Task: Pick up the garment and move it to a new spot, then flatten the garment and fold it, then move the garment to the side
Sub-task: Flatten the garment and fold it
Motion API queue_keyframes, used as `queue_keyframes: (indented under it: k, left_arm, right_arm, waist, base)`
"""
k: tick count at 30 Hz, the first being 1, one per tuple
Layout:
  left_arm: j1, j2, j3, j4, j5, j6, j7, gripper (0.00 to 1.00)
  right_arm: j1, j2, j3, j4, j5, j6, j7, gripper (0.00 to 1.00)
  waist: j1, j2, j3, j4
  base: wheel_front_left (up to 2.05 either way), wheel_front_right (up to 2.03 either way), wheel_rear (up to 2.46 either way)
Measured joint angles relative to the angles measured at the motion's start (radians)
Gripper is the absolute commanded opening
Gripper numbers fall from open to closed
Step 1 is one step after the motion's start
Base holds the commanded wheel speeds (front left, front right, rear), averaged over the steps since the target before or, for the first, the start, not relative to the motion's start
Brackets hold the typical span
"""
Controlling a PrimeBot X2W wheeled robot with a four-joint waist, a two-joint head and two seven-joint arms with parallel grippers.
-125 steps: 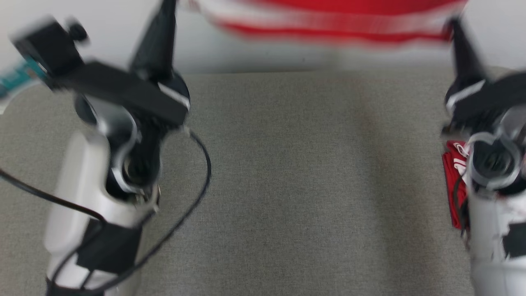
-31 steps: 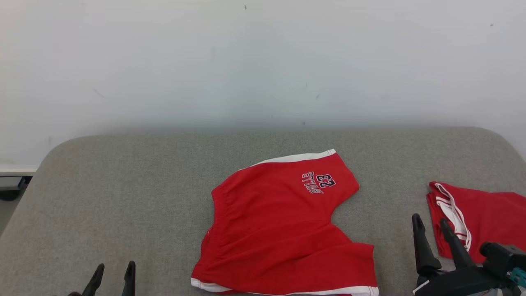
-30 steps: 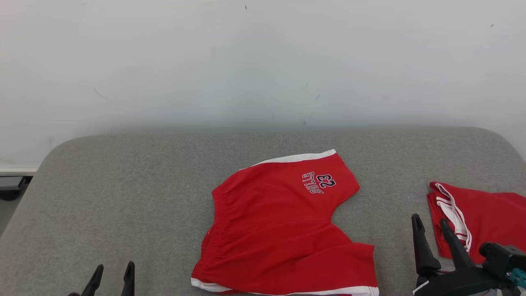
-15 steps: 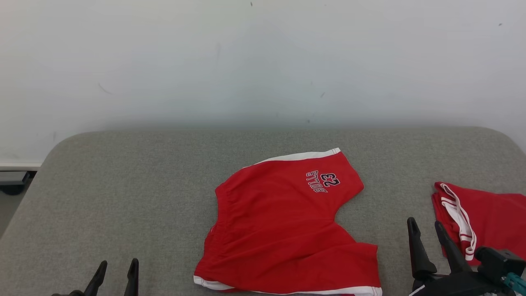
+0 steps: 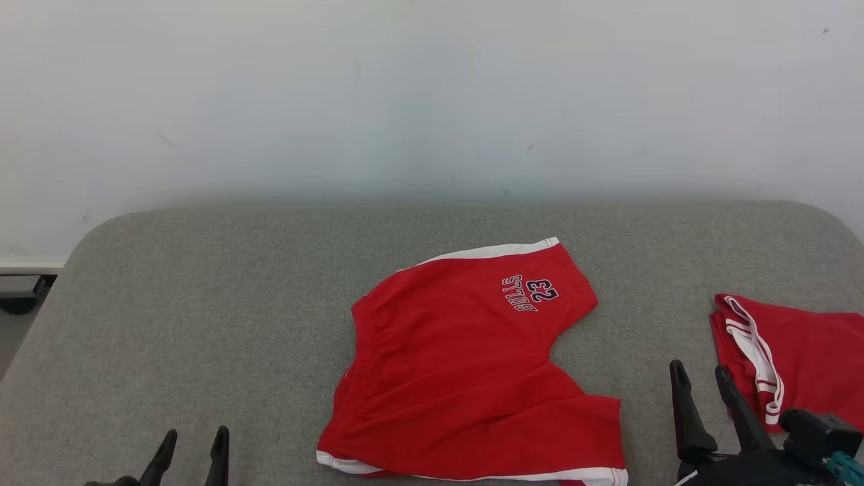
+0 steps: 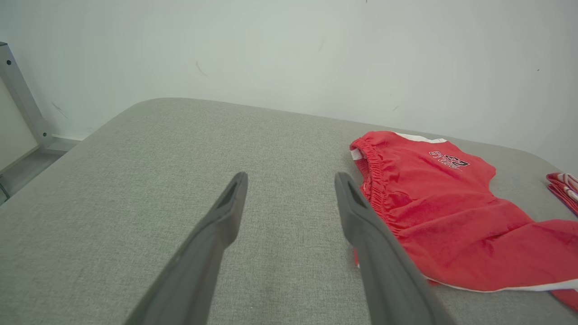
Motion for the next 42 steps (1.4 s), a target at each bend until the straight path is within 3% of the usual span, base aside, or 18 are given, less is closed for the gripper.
queue_keyframes:
  k: [15, 23, 32, 42]
  left_arm:
    - [0.0, -0.003, -0.048, -0.016, 0.031, -0.004, 0.068, 1.0]
    - [-0.057, 0.023, -0.145, 0.065, 0.068, -0.073, 0.18, 1.0]
    - [-0.148, -0.003, -0.193, 0.172, 0.068, -0.143, 0.255, 1.0]
    - [-0.216, -0.038, -0.221, 0.27, 0.064, -0.178, 0.307, 1.0]
  right_arm:
    - [-0.001, -0.002, 0.027, 0.016, -0.008, 0.009, 0.038, 1.0]
    - [-0.002, -0.022, 0.069, 0.034, -0.037, -0.017, 0.16, 1.0]
    - [0.01, -0.023, 0.108, 0.069, -0.044, -0.047, 0.307, 1.0]
    - [0.02, -0.023, 0.128, 0.059, -0.054, -0.067, 0.413, 1.0]
  waist:
    - [0.0, 0.0, 0.006, 0.001]
    - [0.0, 0.0, 0.01, -0.007]
    - [0.0, 0.0, 0.021, -0.022]
    - [0.0, 0.0, 0.035, -0.035]
  base:
    - [0.0, 0.0, 0.0]
    - [0.0, 0.0, 0.0]
    - [0.0, 0.0, 0.0]
    - [0.0, 0.0, 0.0]
